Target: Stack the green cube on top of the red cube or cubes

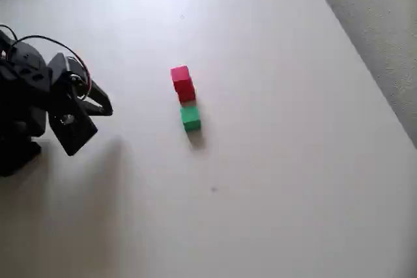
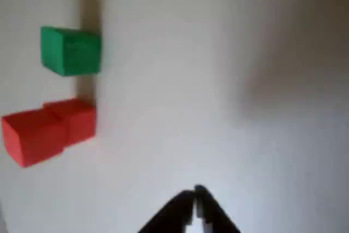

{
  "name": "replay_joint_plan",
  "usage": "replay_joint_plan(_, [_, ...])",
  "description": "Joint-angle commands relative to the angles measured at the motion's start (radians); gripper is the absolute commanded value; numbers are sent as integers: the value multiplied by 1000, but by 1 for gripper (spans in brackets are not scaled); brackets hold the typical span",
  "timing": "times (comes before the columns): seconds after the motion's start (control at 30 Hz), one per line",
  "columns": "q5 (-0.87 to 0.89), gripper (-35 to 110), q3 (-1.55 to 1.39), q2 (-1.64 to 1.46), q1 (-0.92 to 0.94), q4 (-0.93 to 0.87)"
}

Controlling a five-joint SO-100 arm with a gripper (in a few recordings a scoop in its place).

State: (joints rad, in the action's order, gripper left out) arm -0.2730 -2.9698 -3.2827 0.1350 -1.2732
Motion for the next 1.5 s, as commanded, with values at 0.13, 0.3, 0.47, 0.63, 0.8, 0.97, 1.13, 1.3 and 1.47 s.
replay_joint_plan(0.13, [-2,-2,3,-11,2,-2])
replay_joint_plan(0.3, [-2,-2,3,-11,2,-2])
replay_joint_plan(0.47, [-2,-2,3,-11,2,-2])
replay_joint_plan(0.63, [-2,-2,3,-11,2,-2])
replay_joint_plan(0.8, [-2,-2,3,-11,2,-2])
replay_joint_plan(0.97, [-2,-2,3,-11,2,-2])
replay_joint_plan(1.13, [-2,-2,3,-11,2,-2])
replay_joint_plan(1.3, [-3,-2,2,-11,-6,6])
replay_joint_plan(1.47, [-92,-1,-17,-11,31,64])
